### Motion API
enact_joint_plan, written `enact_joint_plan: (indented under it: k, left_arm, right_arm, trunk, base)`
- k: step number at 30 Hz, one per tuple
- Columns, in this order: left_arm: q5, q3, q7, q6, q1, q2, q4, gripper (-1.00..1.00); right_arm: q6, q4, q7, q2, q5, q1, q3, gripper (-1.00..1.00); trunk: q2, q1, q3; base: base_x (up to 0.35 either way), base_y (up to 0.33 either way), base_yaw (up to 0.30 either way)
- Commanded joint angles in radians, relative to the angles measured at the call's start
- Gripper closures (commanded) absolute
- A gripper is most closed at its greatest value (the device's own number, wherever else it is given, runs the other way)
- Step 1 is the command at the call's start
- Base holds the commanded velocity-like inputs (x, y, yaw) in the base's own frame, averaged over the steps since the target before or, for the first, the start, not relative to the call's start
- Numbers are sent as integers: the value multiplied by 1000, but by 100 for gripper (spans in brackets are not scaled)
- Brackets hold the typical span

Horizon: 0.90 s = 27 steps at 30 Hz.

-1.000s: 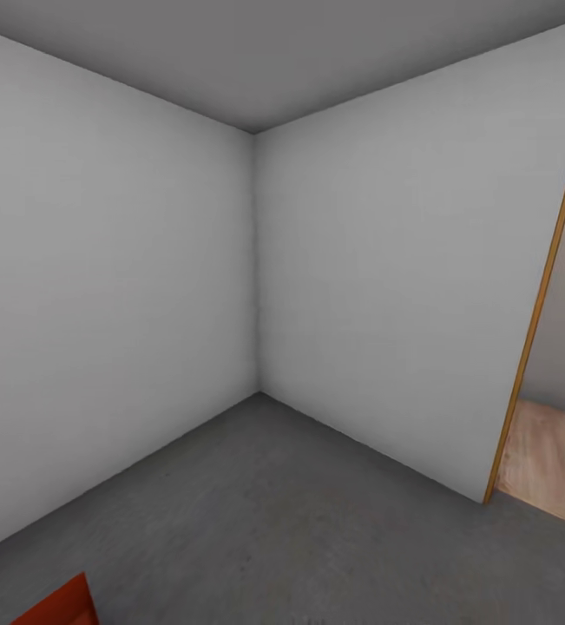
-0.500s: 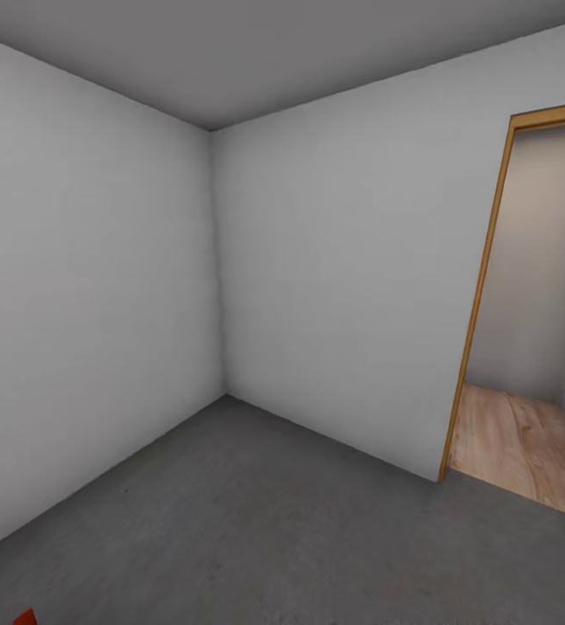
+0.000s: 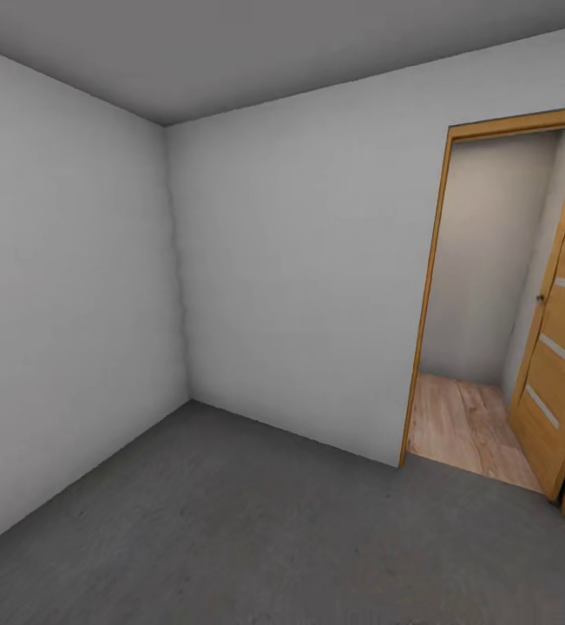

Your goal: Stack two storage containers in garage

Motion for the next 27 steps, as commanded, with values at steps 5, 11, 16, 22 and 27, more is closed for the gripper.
enact_joint_plan:
  k: [5,11,16,22,27]
  left_arm:
    - [7,-4,-1,-3,-1,0,1,-100]
    - [7,-4,-1,-3,-1,0,1,-100]
    - [7,-4,-1,-3,-2,0,1,-100]
    - [7,-4,-1,-3,-2,0,1,-100]
    - [7,-4,-1,-3,-1,0,1,-100]
  right_arm:
    - [-5,3,-1,1,-8,-2,9,-100]
    - [-5,3,-1,2,-7,-2,9,-100]
    - [-5,3,-1,3,-7,-2,9,-100]
    - [-5,3,-1,3,-7,-2,9,-100]
    - [-4,3,-1,3,-7,-1,10,-100]
  trunk:
    - [-1,0,-2]
    - [-1,0,-2]
    - [-1,0,-2]
    - [-1,0,-2]
    - [-1,0,-2]
  base:
    - [0,0,-286]
    - [0,0,-286]
    - [0,0,-286]
    - [0,0,-286]
    - [0,0,-286]
